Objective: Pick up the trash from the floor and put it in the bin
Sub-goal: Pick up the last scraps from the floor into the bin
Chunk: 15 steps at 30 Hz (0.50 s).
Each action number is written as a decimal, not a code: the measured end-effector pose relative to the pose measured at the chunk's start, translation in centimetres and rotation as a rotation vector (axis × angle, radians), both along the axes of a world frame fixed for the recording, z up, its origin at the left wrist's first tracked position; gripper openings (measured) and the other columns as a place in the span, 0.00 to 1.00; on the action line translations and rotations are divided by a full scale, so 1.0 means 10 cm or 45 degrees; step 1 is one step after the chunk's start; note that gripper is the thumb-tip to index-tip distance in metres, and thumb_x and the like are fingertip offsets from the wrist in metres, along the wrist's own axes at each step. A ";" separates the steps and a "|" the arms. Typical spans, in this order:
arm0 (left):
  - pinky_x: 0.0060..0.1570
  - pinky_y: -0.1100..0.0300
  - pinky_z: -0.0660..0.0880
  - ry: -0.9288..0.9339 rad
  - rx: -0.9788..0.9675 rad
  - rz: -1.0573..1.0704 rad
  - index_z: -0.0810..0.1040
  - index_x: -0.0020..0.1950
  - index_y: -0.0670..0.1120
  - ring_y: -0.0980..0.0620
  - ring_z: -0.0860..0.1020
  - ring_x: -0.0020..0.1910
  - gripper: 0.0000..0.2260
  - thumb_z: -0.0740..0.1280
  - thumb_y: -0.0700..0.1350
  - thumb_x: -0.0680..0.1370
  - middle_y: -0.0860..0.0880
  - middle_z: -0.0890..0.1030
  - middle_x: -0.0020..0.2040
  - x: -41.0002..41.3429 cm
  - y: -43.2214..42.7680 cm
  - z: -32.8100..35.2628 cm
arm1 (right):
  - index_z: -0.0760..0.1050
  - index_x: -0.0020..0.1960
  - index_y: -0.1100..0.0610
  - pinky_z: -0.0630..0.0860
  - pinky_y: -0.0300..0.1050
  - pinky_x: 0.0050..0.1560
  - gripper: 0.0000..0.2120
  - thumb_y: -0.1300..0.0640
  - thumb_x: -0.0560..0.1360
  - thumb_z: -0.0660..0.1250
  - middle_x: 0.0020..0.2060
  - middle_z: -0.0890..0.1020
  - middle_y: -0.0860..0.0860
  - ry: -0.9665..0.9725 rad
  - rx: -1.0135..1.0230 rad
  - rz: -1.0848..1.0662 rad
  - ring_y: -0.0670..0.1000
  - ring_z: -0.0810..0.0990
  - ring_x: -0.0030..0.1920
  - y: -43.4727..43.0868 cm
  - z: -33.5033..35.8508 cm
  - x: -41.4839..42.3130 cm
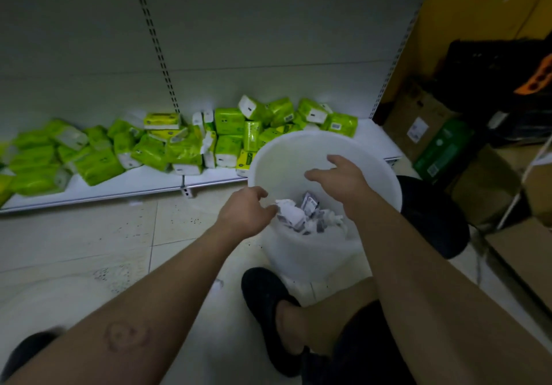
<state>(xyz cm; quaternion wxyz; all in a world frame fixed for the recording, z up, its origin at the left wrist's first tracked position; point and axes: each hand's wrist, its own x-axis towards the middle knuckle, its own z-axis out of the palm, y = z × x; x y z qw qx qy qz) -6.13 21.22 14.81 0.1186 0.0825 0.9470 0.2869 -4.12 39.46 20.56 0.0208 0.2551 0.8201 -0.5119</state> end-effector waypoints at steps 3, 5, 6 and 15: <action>0.62 0.55 0.72 -0.027 -0.086 0.043 0.75 0.66 0.48 0.48 0.75 0.64 0.23 0.68 0.56 0.74 0.49 0.77 0.65 0.13 -0.37 -0.03 | 0.62 0.74 0.53 0.73 0.46 0.55 0.37 0.50 0.69 0.73 0.68 0.72 0.55 -0.010 0.059 0.208 0.53 0.76 0.57 -0.20 0.01 0.04; 0.62 0.54 0.72 -0.047 -0.127 0.076 0.74 0.67 0.49 0.47 0.74 0.64 0.23 0.67 0.57 0.74 0.48 0.77 0.65 0.23 -0.62 -0.01 | 0.64 0.73 0.53 0.72 0.43 0.51 0.36 0.49 0.69 0.73 0.67 0.73 0.54 -0.018 0.122 0.327 0.52 0.76 0.55 -0.34 0.01 0.06; 0.62 0.55 0.72 -0.053 -0.136 0.093 0.74 0.67 0.49 0.47 0.74 0.64 0.23 0.67 0.57 0.74 0.48 0.77 0.66 0.28 -0.74 0.00 | 0.65 0.73 0.53 0.73 0.44 0.53 0.36 0.48 0.69 0.73 0.67 0.73 0.54 -0.026 0.157 0.392 0.52 0.77 0.56 -0.43 0.00 0.07; 0.62 0.52 0.72 -0.111 -0.189 0.255 0.74 0.66 0.48 0.46 0.75 0.63 0.21 0.66 0.55 0.76 0.46 0.77 0.65 0.66 -1.77 -0.08 | 0.68 0.70 0.51 0.72 0.47 0.63 0.34 0.43 0.68 0.73 0.70 0.71 0.52 -0.087 0.328 0.875 0.52 0.72 0.67 -1.37 -0.25 0.14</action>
